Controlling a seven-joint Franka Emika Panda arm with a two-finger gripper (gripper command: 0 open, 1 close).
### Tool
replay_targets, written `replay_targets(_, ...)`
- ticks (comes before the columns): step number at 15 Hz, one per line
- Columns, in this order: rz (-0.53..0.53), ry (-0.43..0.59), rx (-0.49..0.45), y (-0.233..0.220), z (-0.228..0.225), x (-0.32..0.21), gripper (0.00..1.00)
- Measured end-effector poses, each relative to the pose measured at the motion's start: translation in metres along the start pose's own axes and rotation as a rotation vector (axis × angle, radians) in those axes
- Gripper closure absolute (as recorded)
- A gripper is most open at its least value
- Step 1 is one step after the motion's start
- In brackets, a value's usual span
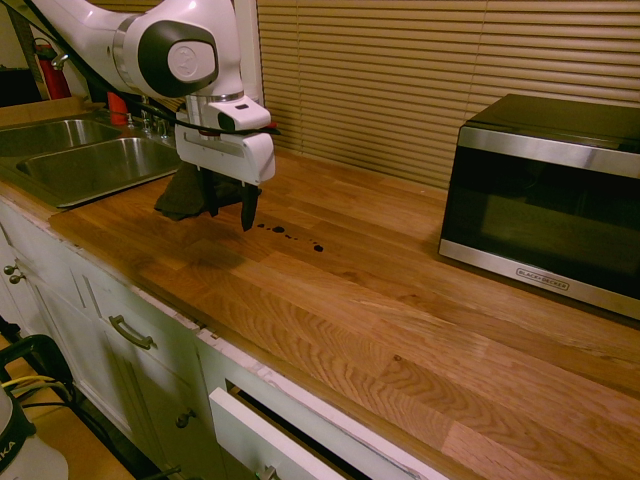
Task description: Clear the spill
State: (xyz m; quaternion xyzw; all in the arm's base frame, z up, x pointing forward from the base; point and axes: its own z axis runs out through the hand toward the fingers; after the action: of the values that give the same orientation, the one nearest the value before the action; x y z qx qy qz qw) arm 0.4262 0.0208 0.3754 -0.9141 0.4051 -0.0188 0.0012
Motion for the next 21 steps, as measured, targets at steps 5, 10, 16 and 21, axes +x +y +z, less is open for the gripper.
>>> replay_targets(5,0.005,0.015,0.048,-0.012,-0.007,-0.003,0.0)
replay_targets(10,-0.043,0.023,0.13,-0.066,-0.037,-0.051,0.0)
replay_targets(16,-0.077,0.028,0.202,-0.151,-0.074,-0.108,0.0)
replay_targets(21,-0.077,0.063,0.18,-0.204,-0.058,-0.112,0.0)
